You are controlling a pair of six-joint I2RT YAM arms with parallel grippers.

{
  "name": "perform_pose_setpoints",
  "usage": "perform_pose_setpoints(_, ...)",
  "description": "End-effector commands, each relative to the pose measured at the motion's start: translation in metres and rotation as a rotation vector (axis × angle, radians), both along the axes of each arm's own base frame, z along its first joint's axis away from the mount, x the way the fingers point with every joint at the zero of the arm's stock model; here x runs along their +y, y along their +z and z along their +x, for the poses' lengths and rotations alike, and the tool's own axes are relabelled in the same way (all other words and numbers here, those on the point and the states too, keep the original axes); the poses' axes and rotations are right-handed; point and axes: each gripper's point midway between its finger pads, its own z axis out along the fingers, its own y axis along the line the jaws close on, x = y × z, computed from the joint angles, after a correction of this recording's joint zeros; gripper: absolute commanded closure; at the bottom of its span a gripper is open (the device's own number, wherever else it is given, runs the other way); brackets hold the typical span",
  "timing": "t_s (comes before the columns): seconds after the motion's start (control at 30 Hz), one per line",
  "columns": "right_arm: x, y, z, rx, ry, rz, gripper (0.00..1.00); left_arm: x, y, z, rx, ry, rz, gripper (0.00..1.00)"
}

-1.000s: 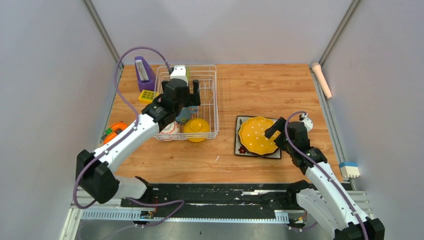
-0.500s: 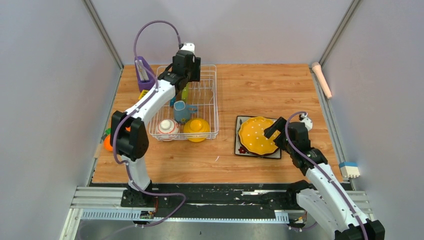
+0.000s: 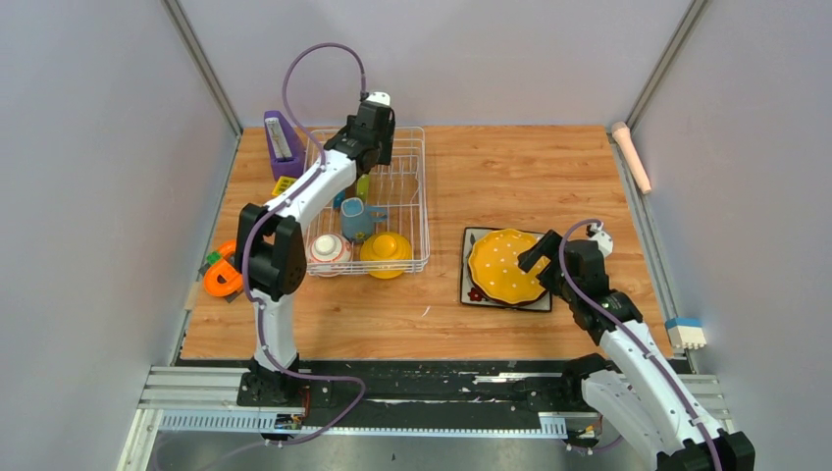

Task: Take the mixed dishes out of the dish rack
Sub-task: Pick up the plate from the dish rack.

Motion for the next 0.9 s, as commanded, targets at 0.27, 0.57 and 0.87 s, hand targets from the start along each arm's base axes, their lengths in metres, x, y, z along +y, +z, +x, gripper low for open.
perform_pose_setpoints(0.27,-0.001,0.002,0.004,-0.035,0.0,-0.006,0.0,0.012,0.008,0.009,-0.015,0.061,0.056,0.69)
perform_pose_setpoints(0.57,-0.001,0.002,0.004,-0.039,0.001,-0.005,0.0,0.01,0.033,0.005,-0.055,0.056,0.012,0.95)
perform_pose_setpoints(0.87,-0.001,0.001,0.004,-0.032,-0.001,-0.007,0.0,0.007,0.093,-0.004,-0.182,0.026,-0.073,1.0)
